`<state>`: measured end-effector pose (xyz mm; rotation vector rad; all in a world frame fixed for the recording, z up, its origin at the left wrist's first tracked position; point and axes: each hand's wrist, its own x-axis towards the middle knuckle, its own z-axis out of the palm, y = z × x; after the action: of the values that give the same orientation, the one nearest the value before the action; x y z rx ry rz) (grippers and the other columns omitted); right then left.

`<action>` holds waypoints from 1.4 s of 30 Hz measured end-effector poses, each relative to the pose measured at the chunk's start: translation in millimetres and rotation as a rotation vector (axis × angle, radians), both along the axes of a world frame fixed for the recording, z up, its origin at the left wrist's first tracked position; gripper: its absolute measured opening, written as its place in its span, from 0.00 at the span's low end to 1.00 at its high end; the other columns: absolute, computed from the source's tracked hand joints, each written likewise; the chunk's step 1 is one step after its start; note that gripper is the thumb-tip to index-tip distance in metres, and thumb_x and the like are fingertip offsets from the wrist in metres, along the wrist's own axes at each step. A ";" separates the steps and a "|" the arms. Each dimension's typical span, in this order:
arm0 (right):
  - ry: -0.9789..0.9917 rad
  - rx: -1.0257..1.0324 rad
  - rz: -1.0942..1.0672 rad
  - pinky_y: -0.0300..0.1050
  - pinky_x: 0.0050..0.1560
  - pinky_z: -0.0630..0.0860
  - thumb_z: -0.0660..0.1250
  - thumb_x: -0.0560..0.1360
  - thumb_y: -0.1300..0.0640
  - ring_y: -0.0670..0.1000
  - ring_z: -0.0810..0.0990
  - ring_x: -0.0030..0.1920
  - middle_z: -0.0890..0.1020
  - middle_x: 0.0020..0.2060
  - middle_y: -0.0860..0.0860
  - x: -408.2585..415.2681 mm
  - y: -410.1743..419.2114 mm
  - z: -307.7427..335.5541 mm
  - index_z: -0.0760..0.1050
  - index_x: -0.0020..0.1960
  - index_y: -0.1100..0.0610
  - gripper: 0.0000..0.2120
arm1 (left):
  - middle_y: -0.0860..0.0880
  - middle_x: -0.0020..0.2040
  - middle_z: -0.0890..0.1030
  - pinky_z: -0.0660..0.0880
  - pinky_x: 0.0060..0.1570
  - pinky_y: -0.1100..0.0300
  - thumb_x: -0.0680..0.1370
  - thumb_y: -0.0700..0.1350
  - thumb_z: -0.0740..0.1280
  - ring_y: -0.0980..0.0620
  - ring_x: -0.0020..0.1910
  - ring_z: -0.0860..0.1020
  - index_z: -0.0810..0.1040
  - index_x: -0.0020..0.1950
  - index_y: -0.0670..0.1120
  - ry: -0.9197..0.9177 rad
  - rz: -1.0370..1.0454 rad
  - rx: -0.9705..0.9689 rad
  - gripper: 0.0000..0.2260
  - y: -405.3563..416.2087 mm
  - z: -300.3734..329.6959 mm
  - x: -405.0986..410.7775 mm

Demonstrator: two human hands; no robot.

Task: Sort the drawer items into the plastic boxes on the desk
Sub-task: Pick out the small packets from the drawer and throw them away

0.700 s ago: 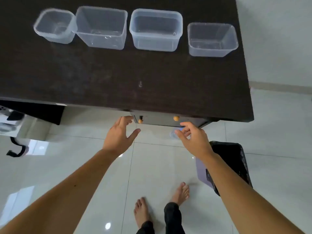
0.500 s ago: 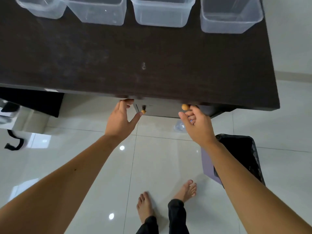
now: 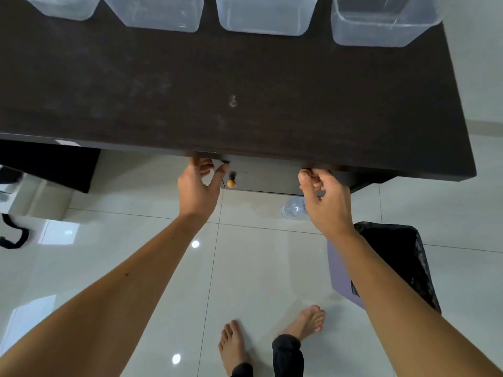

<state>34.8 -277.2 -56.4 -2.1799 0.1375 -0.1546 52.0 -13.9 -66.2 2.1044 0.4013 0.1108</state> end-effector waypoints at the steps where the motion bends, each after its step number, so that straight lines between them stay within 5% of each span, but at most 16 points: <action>1: -0.003 0.001 0.003 0.30 0.44 0.76 0.67 0.83 0.48 0.53 0.85 0.43 0.86 0.39 0.53 -0.7 0.7 0.8 0.82 0.52 0.59 0.14 | 0.52 0.53 0.83 0.80 0.60 0.56 0.79 0.55 0.74 0.50 0.55 0.83 0.76 0.63 0.45 -0.005 -0.005 -0.004 0.19 0.2 -0.5 -0.5; 8: -0.004 -0.028 0.016 0.37 0.41 0.75 0.68 0.84 0.52 0.49 0.80 0.39 0.83 0.35 0.51 -20.1 2.4 6.6 0.79 0.49 0.58 0.10 | 0.50 0.52 0.84 0.80 0.58 0.58 0.80 0.51 0.73 0.50 0.54 0.83 0.74 0.58 0.47 -0.036 -0.057 0.024 0.13 6.4 4.2 -14.2; 15: 0.022 -0.002 0.014 0.26 0.43 0.69 0.67 0.84 0.53 0.43 0.79 0.43 0.82 0.38 0.44 -65.1 7.2 10.4 0.78 0.49 0.56 0.08 | 0.50 0.53 0.84 0.80 0.53 0.58 0.81 0.51 0.72 0.52 0.55 0.83 0.71 0.57 0.51 -0.033 -0.095 0.037 0.12 10.6 3.8 -55.7; 29: 0.063 -0.019 0.019 0.29 0.40 0.72 0.67 0.84 0.49 0.43 0.79 0.45 0.80 0.37 0.41 -154.1 4.5 12.2 0.78 0.50 0.55 0.10 | 0.54 0.53 0.84 0.78 0.48 0.57 0.81 0.48 0.72 0.54 0.54 0.82 0.70 0.57 0.54 0.001 -0.112 0.059 0.11 11.8 4.5 -145.1; 42: 0.084 0.034 0.042 0.30 0.45 0.72 0.66 0.84 0.51 0.43 0.79 0.44 0.79 0.39 0.39 -234.2 2.9 6.0 0.77 0.50 0.55 0.09 | 0.50 0.53 0.85 0.79 0.49 0.53 0.81 0.46 0.72 0.46 0.53 0.86 0.73 0.59 0.46 0.001 -0.112 0.088 0.11 12.2 2.8 -226.1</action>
<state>-199.4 -274.3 -50.4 -2.1543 0.1414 -0.0366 -174.0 -1.7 -63.3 2.2084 0.2830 0.0625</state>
